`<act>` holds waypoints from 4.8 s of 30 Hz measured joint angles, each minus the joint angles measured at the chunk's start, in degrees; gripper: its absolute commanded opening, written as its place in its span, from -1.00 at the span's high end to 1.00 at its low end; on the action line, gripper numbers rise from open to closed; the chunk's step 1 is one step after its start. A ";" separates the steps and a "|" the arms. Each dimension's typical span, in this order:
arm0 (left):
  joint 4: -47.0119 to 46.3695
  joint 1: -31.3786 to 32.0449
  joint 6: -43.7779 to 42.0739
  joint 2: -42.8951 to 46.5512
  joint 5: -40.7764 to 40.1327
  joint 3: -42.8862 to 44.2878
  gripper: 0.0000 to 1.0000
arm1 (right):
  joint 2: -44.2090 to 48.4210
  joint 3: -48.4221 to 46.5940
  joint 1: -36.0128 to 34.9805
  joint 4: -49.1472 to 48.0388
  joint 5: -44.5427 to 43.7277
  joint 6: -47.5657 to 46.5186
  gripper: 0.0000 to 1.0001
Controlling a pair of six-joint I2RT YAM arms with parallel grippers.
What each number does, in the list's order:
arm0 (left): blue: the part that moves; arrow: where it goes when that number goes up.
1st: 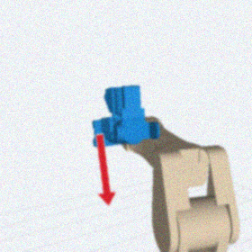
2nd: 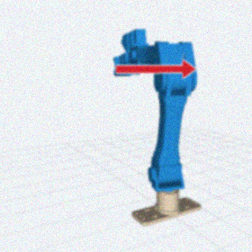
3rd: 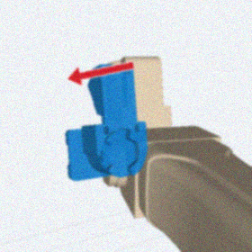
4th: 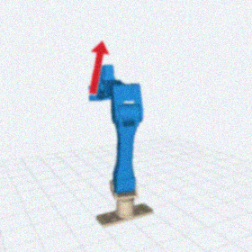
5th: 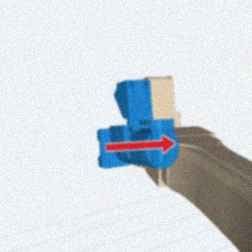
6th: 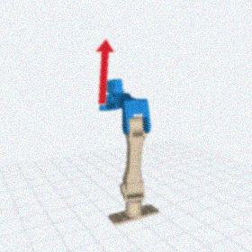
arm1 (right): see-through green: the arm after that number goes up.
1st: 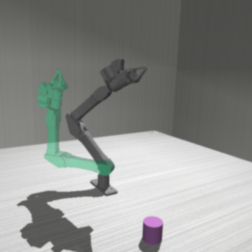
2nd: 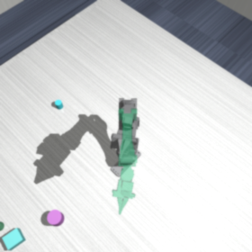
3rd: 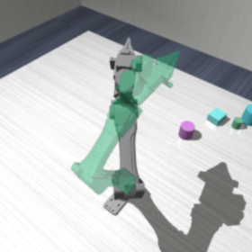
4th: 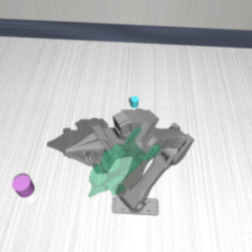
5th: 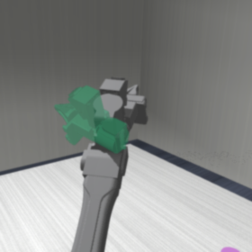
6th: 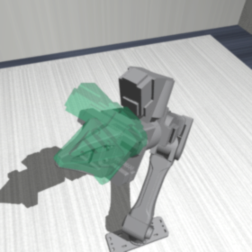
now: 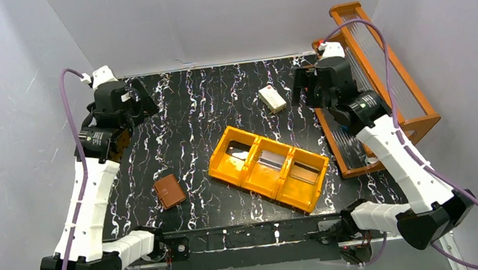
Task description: Take the credit cards out of the card holder
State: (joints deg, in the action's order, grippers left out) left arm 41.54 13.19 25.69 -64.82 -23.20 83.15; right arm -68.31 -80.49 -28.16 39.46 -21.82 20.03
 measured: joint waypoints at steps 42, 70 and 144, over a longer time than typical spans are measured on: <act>-11.78 -7.08 6.95 14.43 33.97 -37.13 -0.97 | 0.87 29.79 -14.62 6.56 18.45 34.03 -0.97; -17.66 -7.15 1.01 14.36 30.82 -45.64 -0.97 | -17.09 23.80 -14.71 -6.56 18.12 37.66 -0.97; -16.63 -7.15 0.07 11.61 27.67 -45.16 -0.97 | -39.63 1.51 -21.66 -0.90 3.30 25.83 -0.64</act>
State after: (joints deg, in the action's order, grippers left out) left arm 24.91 6.04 25.76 -53.21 4.47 38.00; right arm -107.94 -78.98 -49.82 38.57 -18.52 45.87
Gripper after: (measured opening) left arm 0.983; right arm 0.825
